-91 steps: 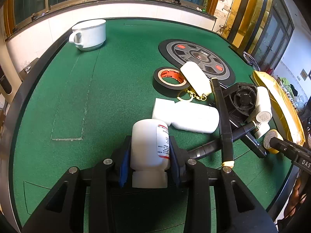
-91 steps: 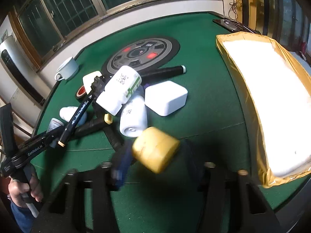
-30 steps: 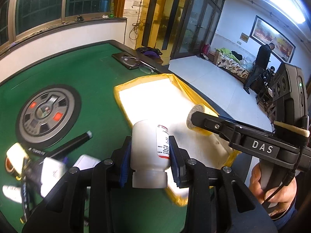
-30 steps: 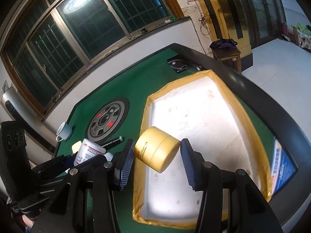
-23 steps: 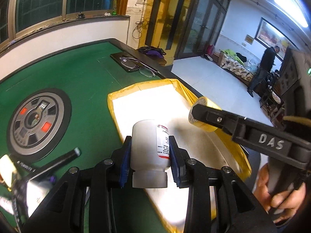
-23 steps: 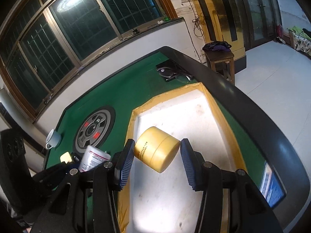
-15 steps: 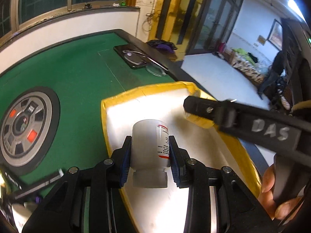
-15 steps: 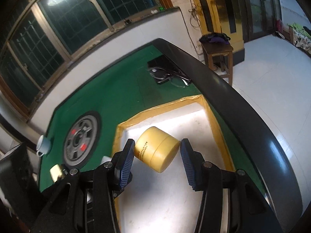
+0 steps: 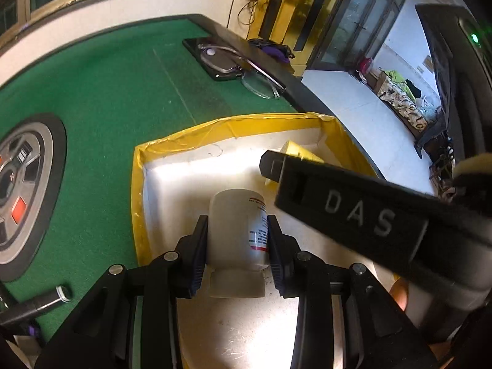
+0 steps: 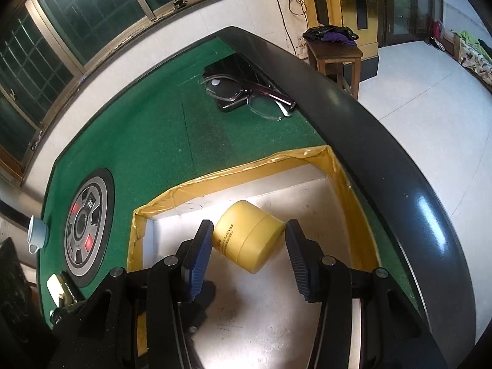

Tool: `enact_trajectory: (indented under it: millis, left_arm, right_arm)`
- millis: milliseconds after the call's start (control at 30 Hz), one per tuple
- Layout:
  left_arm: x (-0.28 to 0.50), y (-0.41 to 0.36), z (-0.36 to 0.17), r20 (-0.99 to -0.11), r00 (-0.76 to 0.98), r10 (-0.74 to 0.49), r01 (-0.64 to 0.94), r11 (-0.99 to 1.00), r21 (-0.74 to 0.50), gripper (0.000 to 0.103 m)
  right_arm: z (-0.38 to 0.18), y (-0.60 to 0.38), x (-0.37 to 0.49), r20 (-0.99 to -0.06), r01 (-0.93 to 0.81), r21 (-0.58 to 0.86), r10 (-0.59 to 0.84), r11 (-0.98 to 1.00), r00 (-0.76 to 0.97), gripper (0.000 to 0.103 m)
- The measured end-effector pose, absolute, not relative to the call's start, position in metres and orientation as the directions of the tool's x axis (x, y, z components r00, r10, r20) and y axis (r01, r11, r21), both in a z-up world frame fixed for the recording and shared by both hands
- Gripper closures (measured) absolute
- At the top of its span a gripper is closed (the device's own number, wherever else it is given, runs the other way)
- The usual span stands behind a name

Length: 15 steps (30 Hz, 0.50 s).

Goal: Organize rigid objects
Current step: 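Carry the white bottle and yellow container over the white tray with both tools, then open the left tool to drop the bottle while the right tool releases the yellow container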

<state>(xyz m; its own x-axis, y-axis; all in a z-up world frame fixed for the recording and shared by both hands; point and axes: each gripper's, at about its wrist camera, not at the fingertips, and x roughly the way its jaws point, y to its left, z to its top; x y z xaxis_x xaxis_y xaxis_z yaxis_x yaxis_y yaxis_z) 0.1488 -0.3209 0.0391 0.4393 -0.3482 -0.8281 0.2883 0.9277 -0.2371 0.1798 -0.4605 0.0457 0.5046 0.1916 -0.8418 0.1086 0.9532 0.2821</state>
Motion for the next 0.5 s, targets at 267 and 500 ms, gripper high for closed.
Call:
enact_trajectory:
  millis: [267, 500]
  left_arm:
    - [0.1498, -0.3188, 0.0425, -0.831, 0.437, -0.345, 0.255, 0.933, -0.253, 0.071]
    - [0.1493, -0.3154, 0.0478, -0.810, 0.437, -0.391, 0.258, 0.917, -0.304, 0.070]
  right_arm:
    - [0.0410, -0.4624, 0.1812, -0.848, 0.097, 0.272, 0.190, 0.957, 0.495, 0.060]
    - [0.0434, -0.4665, 0.1846, -0.849, 0.091, 0.291, 0.213, 0.952, 0.484, 0.057]
